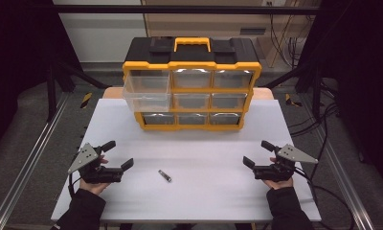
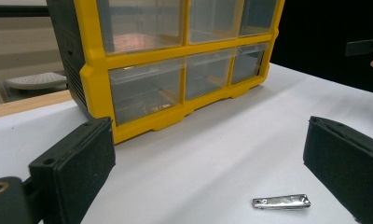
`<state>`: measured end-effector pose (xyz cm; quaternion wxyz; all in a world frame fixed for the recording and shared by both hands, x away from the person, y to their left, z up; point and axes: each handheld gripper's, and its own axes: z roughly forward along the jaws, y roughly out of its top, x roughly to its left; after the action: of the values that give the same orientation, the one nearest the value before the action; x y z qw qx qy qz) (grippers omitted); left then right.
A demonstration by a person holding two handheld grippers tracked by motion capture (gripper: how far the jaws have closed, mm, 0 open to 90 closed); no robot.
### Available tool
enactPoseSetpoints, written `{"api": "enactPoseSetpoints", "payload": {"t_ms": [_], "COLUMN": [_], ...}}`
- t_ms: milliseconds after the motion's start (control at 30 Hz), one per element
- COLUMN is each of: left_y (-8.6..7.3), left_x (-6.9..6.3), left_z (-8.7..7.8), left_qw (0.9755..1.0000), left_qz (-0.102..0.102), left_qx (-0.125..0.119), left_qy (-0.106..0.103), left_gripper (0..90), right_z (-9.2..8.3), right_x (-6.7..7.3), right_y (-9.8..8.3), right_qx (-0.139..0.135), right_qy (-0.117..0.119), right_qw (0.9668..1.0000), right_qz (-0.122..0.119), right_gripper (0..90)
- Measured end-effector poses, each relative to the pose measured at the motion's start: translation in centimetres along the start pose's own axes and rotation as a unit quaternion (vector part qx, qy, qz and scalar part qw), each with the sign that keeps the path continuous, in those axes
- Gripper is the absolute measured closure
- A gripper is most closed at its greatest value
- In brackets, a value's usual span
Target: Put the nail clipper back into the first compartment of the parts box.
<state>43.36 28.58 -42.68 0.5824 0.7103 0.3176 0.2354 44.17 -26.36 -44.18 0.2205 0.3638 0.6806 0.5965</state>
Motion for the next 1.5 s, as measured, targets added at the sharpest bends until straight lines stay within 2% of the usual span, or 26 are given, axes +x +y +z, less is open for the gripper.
{"api": "enactPoseSetpoints", "payload": {"t_ms": [267,533,700,833,900,1167,1500], "left_y": [-0.3,-0.4,-0.3,-0.3,-0.4,-0.5,-0.6], "left_x": [0.2,0.2,0.2,0.2,0.2,0.2,0.2], "left_z": [0.0,0.1,0.1,0.1,0.1,0.3,0.4], "left_qw": [1.0,1.0,1.0,1.0,1.0,1.0,0.9999], "left_qz": [-0.004,-0.002,-0.001,-0.001,-0.002,-0.001,-0.001], "left_qx": [0.004,0.007,0.006,0.005,0.005,0.008,0.011], "left_qy": [0.002,0.002,0.002,0.001,0.002,0.001,0.004], "left_gripper": [2.0,2.0,2.0,2.0,2.0,2.0,2.0], "right_z": [0.0,0.5,0.8,1.1,1.4,2.4,4.0], "right_x": [0.1,1.1,1.6,2.3,2.8,3.9,5.9], "right_y": [0.2,0.9,1.3,1.7,2.0,2.2,2.8], "right_qx": [0.001,0.013,0.02,0.027,0.036,0.051,0.066], "right_qy": [0.0,-0.001,0.0,0.002,-0.005,0.002,0.019], "right_qw": [1.0,0.9998,0.9997,0.9994,0.9988,0.9979,0.9967], "right_qz": [0.002,-0.014,-0.014,-0.023,-0.033,-0.039,-0.044], "right_gripper": [0.4,0.4,0.4,0.4,0.4,0.6,0.7]}}
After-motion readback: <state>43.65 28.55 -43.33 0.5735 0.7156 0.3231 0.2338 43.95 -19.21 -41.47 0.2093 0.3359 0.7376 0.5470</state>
